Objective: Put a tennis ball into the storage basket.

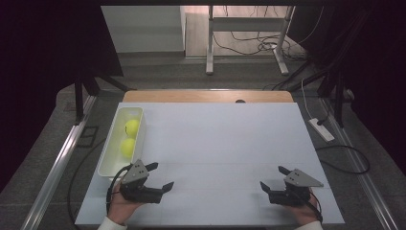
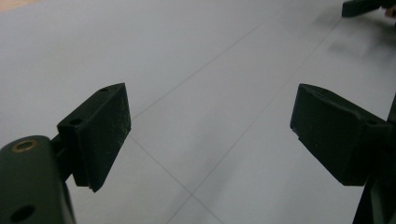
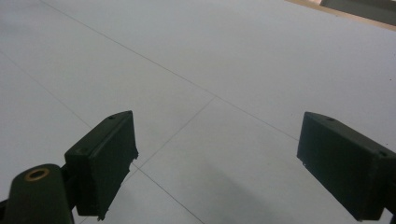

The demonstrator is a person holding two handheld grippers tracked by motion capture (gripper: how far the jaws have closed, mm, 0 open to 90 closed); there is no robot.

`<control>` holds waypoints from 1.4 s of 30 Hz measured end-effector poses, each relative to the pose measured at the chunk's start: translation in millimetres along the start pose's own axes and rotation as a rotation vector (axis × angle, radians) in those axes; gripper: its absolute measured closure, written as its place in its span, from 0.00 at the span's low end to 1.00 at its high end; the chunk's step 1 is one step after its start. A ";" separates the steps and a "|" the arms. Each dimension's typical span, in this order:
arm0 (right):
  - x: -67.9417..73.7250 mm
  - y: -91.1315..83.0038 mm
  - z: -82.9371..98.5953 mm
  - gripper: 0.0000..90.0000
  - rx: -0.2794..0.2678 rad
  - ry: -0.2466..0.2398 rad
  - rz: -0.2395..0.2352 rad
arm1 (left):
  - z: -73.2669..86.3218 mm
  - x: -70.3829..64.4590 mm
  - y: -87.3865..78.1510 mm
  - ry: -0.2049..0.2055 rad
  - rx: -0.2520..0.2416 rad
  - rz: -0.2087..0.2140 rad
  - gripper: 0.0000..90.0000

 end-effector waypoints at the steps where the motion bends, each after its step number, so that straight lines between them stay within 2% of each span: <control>1: 0.1 0.0 0.0 0.13 0.000 0.000 0.000 | 3.6 -0.5 0.7 0.001 0.005 -0.001 0.14; 4: 0.2 -0.1 0.1 0.13 0.002 -0.001 0.001 | 11.1 -1.4 2.0 -0.007 0.009 0.003 0.14; 9: 0.9 0.6 0.5 0.13 0.004 -0.005 -0.005 | 21.4 -1.2 2.9 0.005 0.014 0.002 0.14; 20: 1.0 2.3 2.3 0.13 0.017 -0.006 -0.018 | 39.5 4.4 2.8 -0.036 0.021 -0.011 0.15; 42: 1.9 1.7 3.5 0.13 0.024 -0.006 -0.021 | 36.2 5.2 2.3 -0.044 0.004 -0.016 0.14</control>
Point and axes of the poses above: each handheld gripper's, and its own axes: y roughly forward along the jaws, z roughly out of its underside, x roughly to its left, the point moved 5 cm from there along y, roughly forward along the jaws, and after that the axes turned 7 degrees about -z, right-handed, at the moved point
